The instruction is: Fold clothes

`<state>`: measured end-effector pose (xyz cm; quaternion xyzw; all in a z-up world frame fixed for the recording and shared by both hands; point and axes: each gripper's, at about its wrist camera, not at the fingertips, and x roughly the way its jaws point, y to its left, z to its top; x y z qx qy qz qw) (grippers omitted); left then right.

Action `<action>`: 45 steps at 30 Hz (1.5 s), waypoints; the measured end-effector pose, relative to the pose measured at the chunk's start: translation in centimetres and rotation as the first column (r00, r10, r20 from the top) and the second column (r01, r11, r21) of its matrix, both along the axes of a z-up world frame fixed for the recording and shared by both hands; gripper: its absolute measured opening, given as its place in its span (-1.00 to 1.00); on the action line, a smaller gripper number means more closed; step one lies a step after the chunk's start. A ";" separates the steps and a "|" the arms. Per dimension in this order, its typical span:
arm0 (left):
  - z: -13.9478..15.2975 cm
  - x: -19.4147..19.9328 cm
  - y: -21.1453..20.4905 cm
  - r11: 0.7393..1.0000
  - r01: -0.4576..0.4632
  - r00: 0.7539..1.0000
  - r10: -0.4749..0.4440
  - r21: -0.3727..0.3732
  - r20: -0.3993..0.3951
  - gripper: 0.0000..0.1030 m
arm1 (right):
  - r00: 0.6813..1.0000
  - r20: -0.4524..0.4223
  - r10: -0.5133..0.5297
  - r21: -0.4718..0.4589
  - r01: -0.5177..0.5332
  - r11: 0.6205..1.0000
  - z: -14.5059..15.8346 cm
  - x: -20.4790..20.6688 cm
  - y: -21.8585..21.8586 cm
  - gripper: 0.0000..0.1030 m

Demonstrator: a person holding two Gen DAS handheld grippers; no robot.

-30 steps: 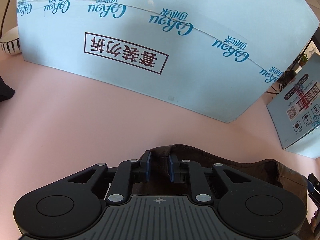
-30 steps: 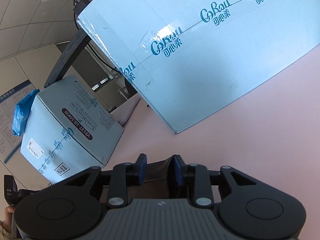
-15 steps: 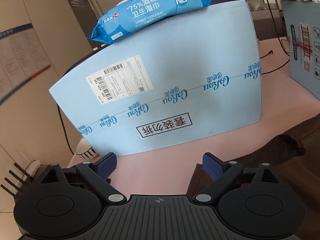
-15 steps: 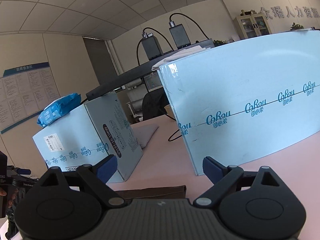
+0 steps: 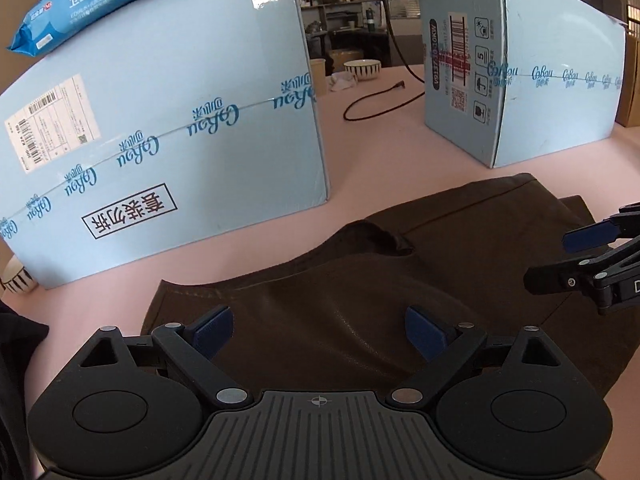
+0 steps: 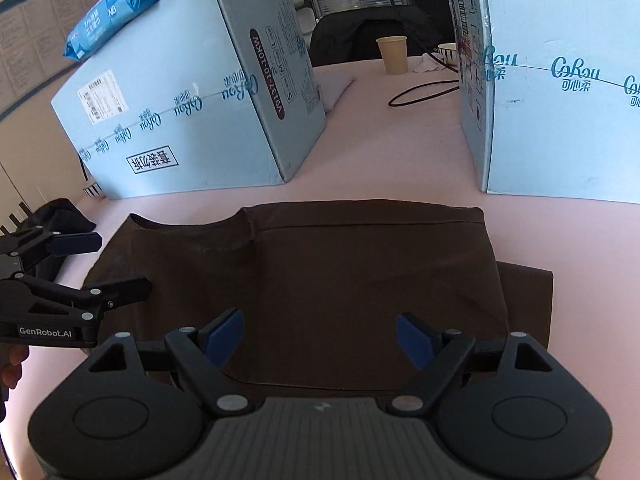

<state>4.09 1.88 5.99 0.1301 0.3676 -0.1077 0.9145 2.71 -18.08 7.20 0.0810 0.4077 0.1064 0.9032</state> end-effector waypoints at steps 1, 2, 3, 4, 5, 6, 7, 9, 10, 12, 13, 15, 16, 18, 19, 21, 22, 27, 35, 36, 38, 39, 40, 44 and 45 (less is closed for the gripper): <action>-0.5 0.3 0.0 1.000 -0.015 1.000 0.015 0.003 -0.004 0.84 | 1.000 -0.006 -0.005 -0.027 0.005 1.000 -0.4 0.1 0.3 0.65; -0.8 0.6 0.1 1.000 -0.027 1.000 0.027 0.004 -0.006 0.84 | 1.000 -0.015 -0.011 -0.045 0.010 0.999 -0.7 0.3 0.5 0.65; -1.1 0.8 0.3 0.999 -0.037 0.999 0.037 0.005 -0.009 0.84 | 1.000 -0.021 -0.017 -0.064 0.016 0.998 -0.9 0.4 0.7 0.65; -1.5 1.1 0.4 0.999 -0.048 0.999 0.048 0.008 -0.015 0.84 | 0.999 -0.025 -0.022 -0.083 0.020 0.996 -1.1 0.4 0.8 0.65; -1.9 1.4 0.6 0.998 -0.059 0.998 0.059 0.012 -0.022 0.84 | 0.999 -0.026 -0.029 -0.107 0.026 0.994 -1.3 0.5 0.9 0.65; -2.3 1.6 0.7 0.998 -0.067 0.997 0.067 0.014 -0.030 0.84 | 0.999 -0.026 -0.034 -0.131 0.031 0.991 -1.5 0.6 1.0 0.65; -2.7 1.8 0.8 0.997 -0.071 0.997 0.072 0.013 -0.039 0.84 | 0.999 -0.025 -0.039 -0.152 0.035 0.988 -1.8 0.7 1.0 0.65; -3.4 2.1 1.0 0.997 -0.078 0.995 0.079 0.009 -0.059 0.84 | 0.999 -0.027 -0.046 -0.181 0.040 0.983 -2.2 0.9 1.1 0.66; -3.8 2.3 1.1 0.997 -0.080 0.995 0.081 0.011 -0.062 0.84 | 0.999 -0.029 -0.046 -0.179 0.040 0.983 -2.4 0.9 1.0 0.67; -4.4 2.4 1.1 0.996 -0.083 0.995 0.084 0.014 -0.060 0.84 | 0.998 -0.033 -0.047 -0.177 0.040 0.983 -2.7 1.1 0.8 0.74; -4.5 2.5 1.2 0.996 -0.087 0.995 0.087 0.011 -0.055 0.85 | 0.999 -0.030 -0.045 -0.180 0.038 0.983 -2.8 1.1 0.7 0.77; -4.9 2.4 1.4 0.995 -0.101 0.994 0.101 -0.009 -0.035 0.88 | 0.999 -0.020 -0.041 -0.179 0.036 0.983 -3.1 1.0 0.5 0.84; -5.1 2.4 1.6 0.993 -0.111 0.994 0.110 -0.027 -0.027 0.92 | 0.999 -0.015 -0.041 -0.168 0.038 0.985 -3.2 1.0 0.2 0.87; -5.4 2.7 2.2 0.989 -0.129 0.991 0.127 -0.069 -0.036 0.94 | 0.999 -0.015 -0.039 -0.161 0.036 0.986 -3.3 1.1 0.0 0.87; -5.4 2.9 2.6 0.986 -0.139 0.989 0.135 -0.094 -0.053 0.94 | 0.999 -0.018 -0.039 -0.159 0.036 0.987 -3.2 1.2 -0.1 0.87; -4.8 2.9 3.2 0.983 -0.148 0.987 0.140 -0.108 -0.081 0.93 | 0.999 -0.024 -0.040 -0.154 0.036 0.987 -2.9 1.3 -0.1 0.83; -4.5 2.8 3.3 0.983 -0.151 0.986 0.141 -0.106 -0.091 0.92 | 0.999 -0.020 -0.047 -0.147 0.044 0.988 -2.4 1.2 -0.3 0.74; -1.7 0.1 5.4 0.977 -0.162 0.987 0.157 -0.141 -0.041 0.92 | 0.990 0.046 -0.136 0.045 0.134 0.990 1.9 -1.9 -3.6 0.81; -1.7 -2.7 9.9 0.954 -0.230 0.973 0.224 -0.192 -0.052 0.92 | 0.963 -0.131 -0.235 0.373 0.268 0.888 2.9 -10.1 -8.1 0.85; -2.0 -2.9 10.3 0.950 -0.238 0.971 0.232 -0.200 -0.057 0.92 | 0.953 -0.174 -0.247 0.412 0.298 0.861 2.2 -10.9 -8.5 0.85; -2.5 -2.9 10.8 0.946 -0.245 0.970 0.237 -0.214 -0.062 0.92 | 0.927 -0.262 -0.270 0.480 0.368 0.797 0.7 -12.5 -9.3 0.85; -2.8 -2.7 10.7 0.944 -0.244 0.970 0.235 -0.221 -0.066 0.92 | 0.911 -0.297 -0.286 0.502 0.404 0.765 0.0 -13.2 -9.5 0.85; -3.0 -2.5 10.6 0.944 -0.242 0.970 0.233 -0.225 -0.068 0.92 | 0.897 -0.320 -0.306 0.517 0.436 0.737 -0.6 -13.7 -9.6 0.85; -3.9 -2.1 10.6 0.940 -0.234 0.972 0.222 -0.249 -0.076 0.92 | 0.835 -0.372 -0.406 0.540 0.550 0.637 -2.6 -14.8 -9.5 0.85; -4.1 -2.0 10.7 0.939 -0.233 0.972 0.220 -0.254 -0.079 0.92 | 0.816 -0.393 -0.424 0.549 0.578 0.604 -3.2 -14.8 -9.4 0.85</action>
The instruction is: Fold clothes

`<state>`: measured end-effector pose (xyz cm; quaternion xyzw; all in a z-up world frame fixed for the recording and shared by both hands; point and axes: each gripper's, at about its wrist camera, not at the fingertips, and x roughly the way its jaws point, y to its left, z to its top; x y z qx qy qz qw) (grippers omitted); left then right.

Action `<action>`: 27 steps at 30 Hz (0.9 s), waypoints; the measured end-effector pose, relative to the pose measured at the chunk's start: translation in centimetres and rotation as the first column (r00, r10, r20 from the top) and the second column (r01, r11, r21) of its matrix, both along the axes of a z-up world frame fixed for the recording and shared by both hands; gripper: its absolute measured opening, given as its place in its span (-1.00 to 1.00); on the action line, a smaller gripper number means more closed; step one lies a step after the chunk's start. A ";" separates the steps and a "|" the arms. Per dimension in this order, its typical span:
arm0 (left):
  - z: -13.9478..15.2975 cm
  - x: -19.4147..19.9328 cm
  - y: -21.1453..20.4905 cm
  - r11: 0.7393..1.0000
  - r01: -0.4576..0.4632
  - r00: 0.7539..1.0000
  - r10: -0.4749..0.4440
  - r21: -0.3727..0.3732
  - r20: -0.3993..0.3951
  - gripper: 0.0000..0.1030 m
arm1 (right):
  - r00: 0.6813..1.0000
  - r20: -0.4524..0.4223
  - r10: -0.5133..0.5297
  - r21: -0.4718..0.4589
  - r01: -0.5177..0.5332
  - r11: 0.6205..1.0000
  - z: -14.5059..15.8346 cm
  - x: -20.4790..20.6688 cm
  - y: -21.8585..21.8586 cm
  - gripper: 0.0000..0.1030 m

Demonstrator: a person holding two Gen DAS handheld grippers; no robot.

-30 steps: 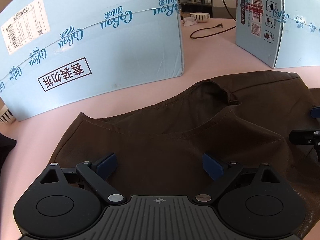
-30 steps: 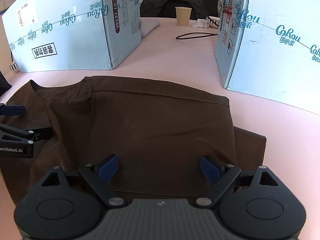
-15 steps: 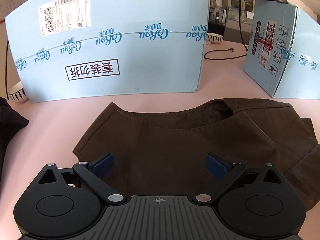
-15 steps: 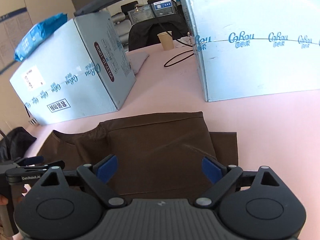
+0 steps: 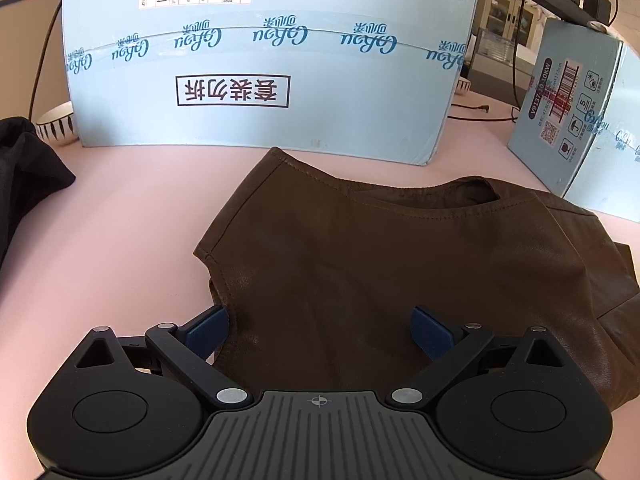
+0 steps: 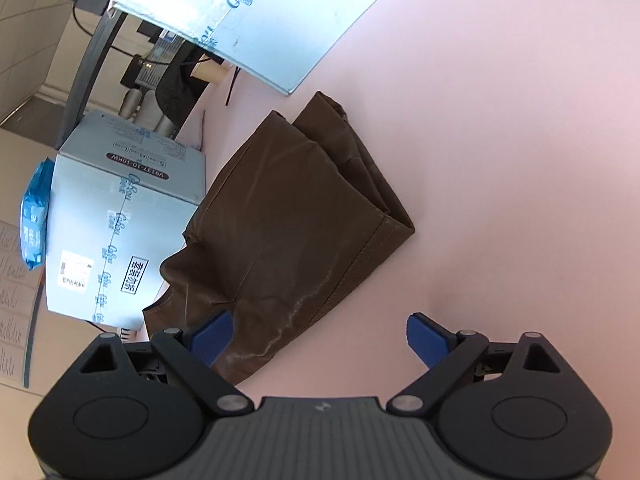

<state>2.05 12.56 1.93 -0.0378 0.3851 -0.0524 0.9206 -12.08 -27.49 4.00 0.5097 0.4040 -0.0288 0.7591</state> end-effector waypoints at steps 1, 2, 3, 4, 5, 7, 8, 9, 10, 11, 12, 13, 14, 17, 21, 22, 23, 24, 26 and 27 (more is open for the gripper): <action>-0.2 0.1 0.0 1.000 0.003 1.000 -0.003 -0.005 0.000 0.92 | 1.000 -0.005 -0.027 0.019 0.027 0.999 -0.5 0.1 0.0 0.88; -0.4 0.1 0.1 1.000 0.006 1.000 -0.006 -0.006 0.003 0.92 | 0.999 0.001 -0.051 0.028 0.051 0.998 -0.8 0.1 0.1 0.88; -0.5 0.1 0.0 1.000 0.010 1.000 -0.010 -0.005 0.009 0.93 | 0.997 0.009 -0.079 0.026 0.079 0.997 -0.8 0.1 0.3 0.88; -0.6 0.1 0.0 1.000 0.015 1.000 -0.015 -0.002 0.015 0.93 | 0.994 0.012 -0.107 0.018 0.106 0.994 -0.7 0.2 0.5 0.90; -0.6 0.1 -0.1 1.000 0.018 1.000 -0.018 -0.001 0.019 0.93 | 0.992 0.010 -0.124 0.015 0.124 0.992 -0.8 0.4 0.6 0.93; -0.8 0.0 -0.2 1.000 0.024 0.999 -0.024 0.004 0.025 0.95 | 0.989 0.002 -0.148 0.023 0.148 0.989 -1.0 1.1 0.9 1.00; -0.9 -0.1 -0.3 1.000 0.028 0.999 -0.028 0.011 0.028 0.95 | 0.987 -0.009 -0.161 0.018 0.161 0.987 -1.1 1.5 1.0 1.00; -0.9 -0.1 -0.4 0.999 0.032 0.999 -0.033 0.018 0.031 0.95 | 0.985 -0.018 -0.173 0.015 0.173 0.985 -1.1 1.8 1.1 1.00; -1.0 -0.1 -0.4 0.999 0.036 0.999 -0.037 0.025 0.034 0.96 | 0.982 -0.023 -0.190 0.017 0.190 0.982 -1.2 2.0 1.1 1.00; -1.0 -0.2 -0.5 0.999 0.040 0.998 -0.041 0.030 0.037 0.96 | 0.977 -0.027 -0.209 0.019 0.210 0.978 -1.3 2.2 1.1 1.00; -1.0 -0.2 -0.4 0.999 0.044 0.998 -0.045 0.033 0.039 0.96 | 0.973 -0.026 -0.229 0.024 0.229 0.973 -1.5 2.4 1.2 1.00; -1.0 -0.3 -0.4 0.998 0.048 0.998 -0.049 0.033 0.042 0.96 | 0.970 -0.019 -0.243 0.027 0.244 0.969 -1.6 2.7 1.2 1.00; -1.0 -0.3 -0.4 0.998 0.050 0.998 -0.052 0.032 0.043 0.96 | 0.968 -0.012 -0.251 0.029 0.251 0.967 -1.8 2.9 1.1 1.00; -1.0 -0.4 -0.2 0.998 0.057 0.997 -0.058 0.023 0.046 0.97 | 0.959 0.030 -0.281 0.050 0.280 0.959 -2.4 3.4 0.9 1.00; -1.0 -0.5 -0.2 0.998 0.060 0.997 -0.061 0.025 0.050 0.97 | 0.951 0.061 -0.304 0.068 0.300 0.951 -2.8 3.9 0.7 1.00; -1.0 -0.5 -0.2 0.998 0.061 0.997 -0.062 0.029 0.051 0.97 | 0.949 0.066 -0.309 0.071 0.304 0.950 -2.9 4.0 0.7 1.00; -1.0 -0.6 -0.2 0.998 0.062 0.997 -0.063 0.031 0.053 0.97 | 0.948 0.071 -0.310 0.073 0.305 0.950 -2.9 4.1 0.6 1.00; -1.0 -0.6 -0.2 0.998 0.062 0.997 -0.064 0.031 0.054 0.97 | 0.947 0.083 -0.311 0.074 0.306 0.949 -2.9 4.1 0.6 1.00; -1.0 -0.6 -0.2 0.998 0.063 0.996 -0.065 0.032 0.056 0.97 | 0.941 0.115 -0.318 0.078 0.311 0.947 -3.1 4.2 0.5 1.00; -0.9 -0.7 -0.2 0.997 0.064 0.996 -0.066 0.032 0.057 0.97 | 0.936 0.139 -0.322 0.075 0.315 0.946 -3.1 4.2 0.5 1.00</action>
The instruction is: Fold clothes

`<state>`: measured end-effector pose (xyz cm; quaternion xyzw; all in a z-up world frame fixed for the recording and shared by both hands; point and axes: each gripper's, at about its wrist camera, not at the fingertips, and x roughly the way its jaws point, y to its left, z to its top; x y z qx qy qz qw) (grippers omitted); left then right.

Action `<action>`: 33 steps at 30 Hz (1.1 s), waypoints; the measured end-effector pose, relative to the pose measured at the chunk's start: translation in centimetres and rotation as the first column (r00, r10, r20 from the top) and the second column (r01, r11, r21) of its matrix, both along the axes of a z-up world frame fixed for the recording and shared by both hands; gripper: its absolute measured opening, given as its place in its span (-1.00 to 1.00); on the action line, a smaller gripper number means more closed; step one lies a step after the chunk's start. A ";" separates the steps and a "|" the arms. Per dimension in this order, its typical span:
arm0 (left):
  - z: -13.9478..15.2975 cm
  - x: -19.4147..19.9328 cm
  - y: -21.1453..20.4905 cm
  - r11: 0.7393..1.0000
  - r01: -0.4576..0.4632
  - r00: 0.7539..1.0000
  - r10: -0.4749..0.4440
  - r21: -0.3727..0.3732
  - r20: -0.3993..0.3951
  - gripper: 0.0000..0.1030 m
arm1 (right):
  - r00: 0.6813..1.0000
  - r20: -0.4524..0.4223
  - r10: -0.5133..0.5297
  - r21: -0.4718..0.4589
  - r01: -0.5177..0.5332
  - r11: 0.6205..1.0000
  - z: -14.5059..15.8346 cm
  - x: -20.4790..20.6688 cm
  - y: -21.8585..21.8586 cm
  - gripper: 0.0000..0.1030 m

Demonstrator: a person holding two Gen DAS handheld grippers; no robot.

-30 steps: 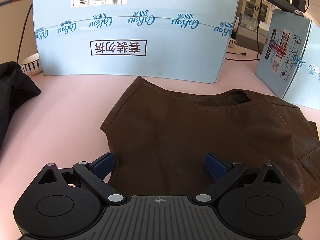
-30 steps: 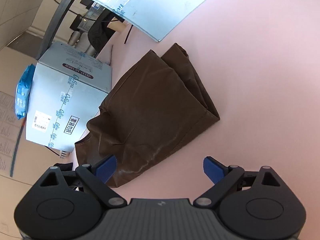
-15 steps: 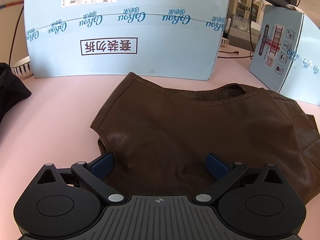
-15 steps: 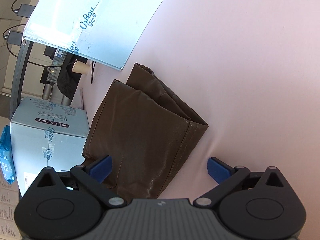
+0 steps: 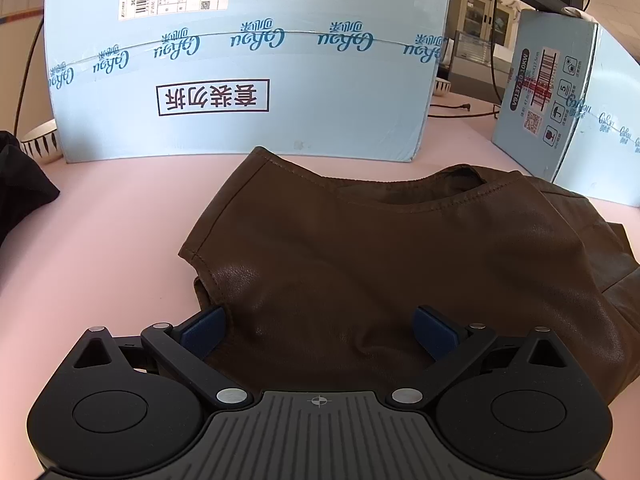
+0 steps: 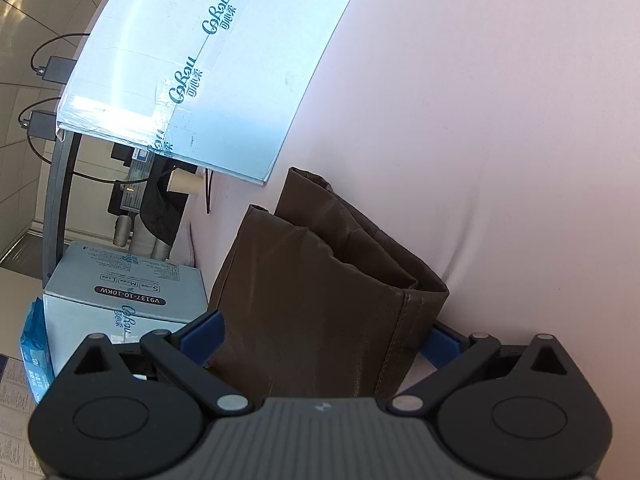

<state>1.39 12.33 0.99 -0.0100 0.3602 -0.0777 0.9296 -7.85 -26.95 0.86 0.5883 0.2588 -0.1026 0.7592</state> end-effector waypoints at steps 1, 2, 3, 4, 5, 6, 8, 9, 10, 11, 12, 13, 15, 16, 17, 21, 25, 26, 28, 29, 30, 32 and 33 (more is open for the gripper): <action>0.0 0.0 0.0 1.000 0.002 1.000 -0.002 0.000 0.001 0.97 | 1.000 0.025 -0.007 -0.015 0.007 1.000 -0.1 0.1 0.0 1.00; 0.0 0.0 0.0 1.000 0.004 1.000 -0.004 0.000 0.002 0.97 | 0.999 0.041 -0.009 -0.031 0.010 0.999 -0.2 0.2 0.0 1.00; 0.1 -0.1 0.0 1.000 0.005 1.000 -0.005 0.000 0.002 0.97 | 0.999 0.048 -0.005 -0.058 0.008 0.998 -0.2 0.4 0.2 1.00; 0.1 -0.1 0.0 1.000 0.006 1.000 -0.006 0.001 0.004 0.97 | 0.999 0.053 0.000 -0.090 0.004 0.996 -0.1 0.7 0.4 1.00; 0.0 -0.1 0.0 1.000 0.007 1.000 -0.007 0.001 0.005 0.97 | 0.998 0.056 0.007 -0.121 0.000 0.993 0.0 0.9 0.7 1.00; 0.0 -0.1 0.0 1.000 0.007 1.000 -0.007 0.001 0.006 0.97 | 0.998 0.057 0.013 -0.151 -0.005 0.989 0.1 1.1 1.1 0.96; 0.0 -0.1 0.1 1.000 0.006 1.000 -0.006 0.001 0.009 0.98 | 0.998 0.059 0.006 -0.181 0.004 0.983 -0.1 1.2 1.2 0.61; 0.0 -0.1 0.1 1.000 0.005 1.000 -0.005 0.001 0.010 0.98 | 0.998 0.060 0.001 -0.193 0.011 0.981 -0.2 1.2 1.2 0.02; 0.0 -0.1 0.0 1.000 0.004 1.000 -0.004 0.002 0.012 0.99 | 0.998 0.056 -0.002 -0.152 0.011 0.988 -1.1 1.3 0.7 -0.40; -0.1 -0.1 0.0 1.000 0.004 1.000 -0.004 0.001 0.013 0.99 | 0.998 0.057 -0.006 -0.109 0.012 0.994 -2.0 1.5 0.1 -0.54; -0.1 -0.1 0.0 1.000 0.003 1.000 -0.003 0.002 0.015 1.00 | 0.998 0.064 -0.006 -0.096 0.013 0.995 -2.4 1.4 -0.1 -0.61; -0.1 -0.1 -0.1 1.000 0.002 1.000 -0.002 0.005 0.016 1.00 | 0.997 0.075 0.000 -0.093 0.007 0.996 -2.5 1.3 -0.2 -0.60; -0.1 -0.1 -0.3 1.000 -0.003 1.000 0.003 0.009 0.015 1.00 | 0.996 0.086 0.005 -0.083 0.003 0.997 -2.6 1.3 -0.4 -0.62; -0.1 0.0 -0.3 1.000 -0.005 1.000 0.005 0.006 0.012 1.00 | 0.996 0.092 0.002 -0.068 0.004 0.998 -2.7 1.2 -0.6 -0.65; 0.0 0.0 -0.4 1.000 -0.003 1.000 0.003 0.001 0.007 1.00 | 0.995 0.097 -0.001 -0.064 0.007 0.998 -2.8 1.1 -0.8 -0.65; 0.1 -0.2 -1.6 0.999 0.051 0.999 -0.051 -0.009 -0.011 1.00 | 0.994 0.108 -0.027 -0.083 0.036 0.996 -2.6 0.2 -1.8 -0.65; -0.2 -0.5 -4.7 0.994 0.109 0.994 -0.109 0.020 -0.031 1.00 | 0.990 0.115 -0.076 -0.068 0.084 0.994 -2.9 -1.3 -4.1 -0.68; 0.0 -0.4 -5.5 0.992 0.123 0.992 -0.123 0.016 -0.040 1.00 | 0.989 0.121 -0.091 -0.067 0.100 0.993 -2.9 -1.8 -4.8 -0.68; 0.2 -0.3 -7.3 0.987 0.161 0.986 -0.160 0.005 -0.053 1.00 | 0.983 0.131 -0.129 -0.071 0.139 0.988 -3.1 -3.1 -6.2 -0.68; 0.3 -0.3 -8.4 0.983 0.184 0.981 -0.183 0.002 -0.059 1.00 | 0.980 0.134 -0.146 -0.072 0.156 0.985 -3.1 -3.6 -6.8 -0.68; 0.4 -0.4 -9.3 0.979 0.203 0.977 -0.202 0.003 -0.062 1.00 | 0.976 0.138 -0.167 -0.067 0.177 0.982 -3.2 -4.2 -7.5 -0.68; 0.6 -0.7 -11.5 0.970 0.245 0.967 -0.244 0.008 -0.069 1.00 | 0.967 0.146 -0.208 -0.051 0.217 0.975 -3.6 -5.7 -9.2 -0.68; 0.7 -0.8 -12.3 0.966 0.259 0.963 -0.258 0.005 -0.072 1.00 | 0.960 0.152 -0.234 -0.042 0.243 0.969 -3.7 -6.6 -10.3 -0.69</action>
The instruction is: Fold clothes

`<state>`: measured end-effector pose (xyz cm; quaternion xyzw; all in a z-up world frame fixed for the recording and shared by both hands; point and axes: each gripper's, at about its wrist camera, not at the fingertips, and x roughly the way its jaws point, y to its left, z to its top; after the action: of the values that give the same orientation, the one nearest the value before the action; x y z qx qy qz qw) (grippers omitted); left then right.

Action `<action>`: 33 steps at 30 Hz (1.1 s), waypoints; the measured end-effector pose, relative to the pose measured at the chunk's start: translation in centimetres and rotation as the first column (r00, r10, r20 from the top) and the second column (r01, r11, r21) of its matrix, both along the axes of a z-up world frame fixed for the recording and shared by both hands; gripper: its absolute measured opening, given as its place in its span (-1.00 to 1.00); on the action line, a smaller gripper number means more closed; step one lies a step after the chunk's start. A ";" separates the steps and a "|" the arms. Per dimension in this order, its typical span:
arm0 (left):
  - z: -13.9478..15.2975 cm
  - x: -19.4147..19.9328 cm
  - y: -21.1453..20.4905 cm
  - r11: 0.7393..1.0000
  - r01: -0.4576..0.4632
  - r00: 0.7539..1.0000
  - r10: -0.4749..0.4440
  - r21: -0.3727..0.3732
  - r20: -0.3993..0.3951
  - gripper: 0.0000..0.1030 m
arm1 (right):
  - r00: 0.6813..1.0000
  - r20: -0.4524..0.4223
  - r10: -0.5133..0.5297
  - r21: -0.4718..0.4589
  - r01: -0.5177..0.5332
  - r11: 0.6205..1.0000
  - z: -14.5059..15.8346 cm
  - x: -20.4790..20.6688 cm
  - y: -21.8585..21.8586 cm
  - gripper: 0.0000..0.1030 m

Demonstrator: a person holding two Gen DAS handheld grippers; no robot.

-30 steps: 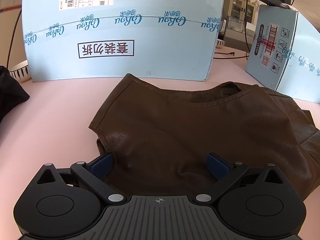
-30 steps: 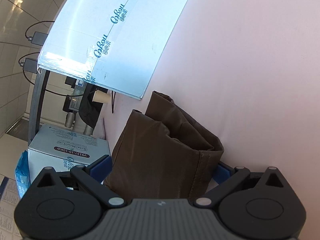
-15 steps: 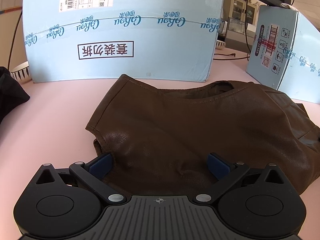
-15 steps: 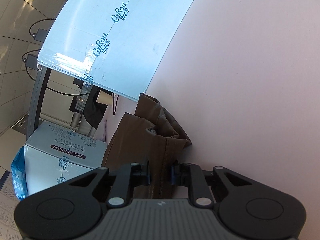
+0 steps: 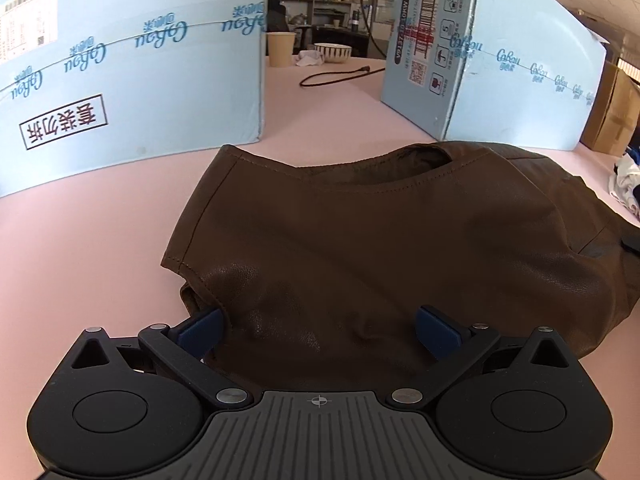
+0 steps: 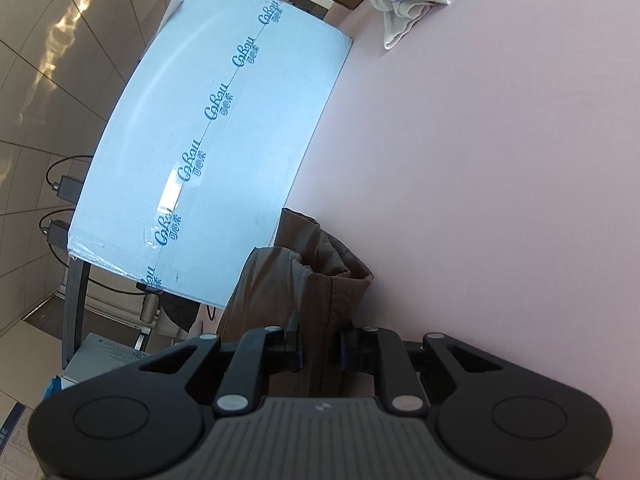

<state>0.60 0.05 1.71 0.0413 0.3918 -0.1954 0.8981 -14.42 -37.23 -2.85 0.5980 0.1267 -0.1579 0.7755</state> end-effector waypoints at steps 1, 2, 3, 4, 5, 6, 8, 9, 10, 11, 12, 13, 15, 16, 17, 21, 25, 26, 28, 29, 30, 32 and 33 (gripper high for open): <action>0.1 -0.1 -0.8 1.000 0.016 1.000 -0.016 -0.003 -0.005 1.00 | 1.000 0.005 -0.021 0.003 0.021 1.000 -0.1 -0.7 -0.9 -0.69; 0.2 -0.2 -1.6 0.999 0.035 0.999 -0.035 -0.008 -0.009 1.00 | 0.999 0.009 -0.041 0.002 0.041 0.999 -0.3 -1.4 -1.7 -0.69; 0.3 -0.3 -2.4 0.999 0.052 0.999 -0.052 -0.013 -0.012 1.00 | 0.998 0.012 -0.055 0.001 0.055 0.998 -0.4 -1.8 -2.4 -0.69; 0.3 -0.4 -3.1 0.998 0.068 0.998 -0.068 -0.019 -0.011 1.00 | 0.998 0.017 -0.067 0.001 0.067 0.998 -0.5 -2.2 -3.1 -0.69; 0.3 -0.5 -3.7 0.997 0.078 0.997 -0.079 -0.022 -0.007 1.00 | 0.997 0.020 -0.076 0.004 0.076 0.997 -0.6 -2.5 -3.8 -0.69; 0.2 -0.6 -4.2 0.996 0.084 0.997 -0.084 -0.018 -0.001 1.00 | 0.996 0.025 -0.081 0.010 0.081 0.997 -0.8 -2.7 -4.4 -0.69; 0.1 -0.8 -4.7 0.997 0.081 0.997 -0.081 -0.008 0.008 1.00 | 0.997 0.030 -0.073 0.018 0.073 0.997 -1.0 -2.9 -5.4 -0.69; 0.1 -0.8 -4.8 0.997 0.076 0.997 -0.076 -0.007 0.010 1.00 | 0.998 0.026 -0.064 0.012 0.063 0.998 -1.0 -2.8 -5.6 -0.69; 0.1 -0.9 -4.8 0.997 0.071 0.997 -0.071 -0.010 0.012 1.00 | 0.998 0.022 -0.057 0.005 0.056 0.998 -1.0 -2.8 -5.6 -0.68; 0.1 -0.9 -4.8 0.998 0.067 0.998 -0.066 -0.013 0.014 1.00 | 0.998 0.018 -0.052 -0.004 0.052 0.999 -1.0 -2.8 -5.6 -0.68; 0.0 -1.0 -4.8 0.998 0.063 0.998 -0.062 -0.018 0.020 1.00 | 0.999 0.013 -0.049 -0.014 0.049 0.999 -0.9 -2.7 -5.6 -0.68; 0.0 -1.3 -4.7 0.998 0.060 0.998 -0.059 -0.024 0.031 1.00 | 0.999 0.009 -0.047 -0.027 0.047 0.999 -0.8 -2.5 -5.6 -0.67; -0.2 -1.7 -4.6 0.998 0.058 0.997 -0.057 -0.029 0.055 1.00 | 0.999 0.002 -0.047 -0.060 0.047 0.997 -0.3 -2.1 -5.4 -0.67; -0.3 -1.8 -4.5 0.998 0.059 0.996 -0.057 -0.030 0.068 1.00 | 0.999 0.004 -0.046 -0.087 0.046 0.995 0.2 -2.0 -5.1 -0.67; -0.3 -2.0 -4.5 0.998 0.060 0.995 -0.057 -0.032 0.078 1.00 | 0.999 0.005 -0.045 -0.119 0.046 0.992 1.0 -1.9 -4.7 -0.67; -0.3 -1.8 -4.3 0.997 0.066 0.995 -0.062 -0.044 0.084 1.00 | 0.999 0.035 -0.040 -0.221 0.046 0.974 3.9 -0.8 -3.2 -0.67; -0.2 -1.7 -4.3 0.996 0.068 0.994 -0.064 -0.053 0.085 1.00 | 0.995 0.097 0.023 -0.324 0.010 0.946 7.4 1.1 -0.9 -0.67; -0.2 -1.7 -4.2 0.996 0.069 0.994 -0.064 -0.054 0.086 1.00 | 0.993 0.109 0.044 -0.343 -0.004 0.939 8.2 1.7 -0.3 -0.67; -0.3 -1.7 -4.2 0.996 0.069 0.994 -0.063 -0.059 0.085 1.00 | 0.985 0.134 0.104 -0.384 -0.046 0.922 9.7 3.0 1.4 -0.67; -0.3 -1.7 -4.2 0.996 0.068 0.994 -0.063 -0.062 0.085 1.00 | 0.979 0.147 0.144 -0.402 -0.074 0.912 10.5 3.8 2.4 -0.67; -0.2 -1.7 -4.2 0.995 0.067 0.995 -0.062 -0.067 0.084 1.00 | 0.970 0.158 0.183 -0.417 -0.103 0.903 11.1 4.5 3.4 -0.67; -0.2 -1.6 -4.0 0.995 0.064 0.995 -0.058 -0.080 0.082 1.00 | 0.954 0.169 0.247 -0.442 -0.151 0.884 12.2 5.4 5.2 -0.66; -0.2 -1.7 -4.0 0.995 0.061 0.995 -0.054 -0.082 0.082 1.00 | 0.945 0.172 0.280 -0.455 -0.176 0.873 12.7 5.9 6.2 -0.66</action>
<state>-1.06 -3.93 1.53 0.0226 0.3456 -0.2358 0.9080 -8.48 -31.07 9.85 0.4052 0.0668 -0.0180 0.9116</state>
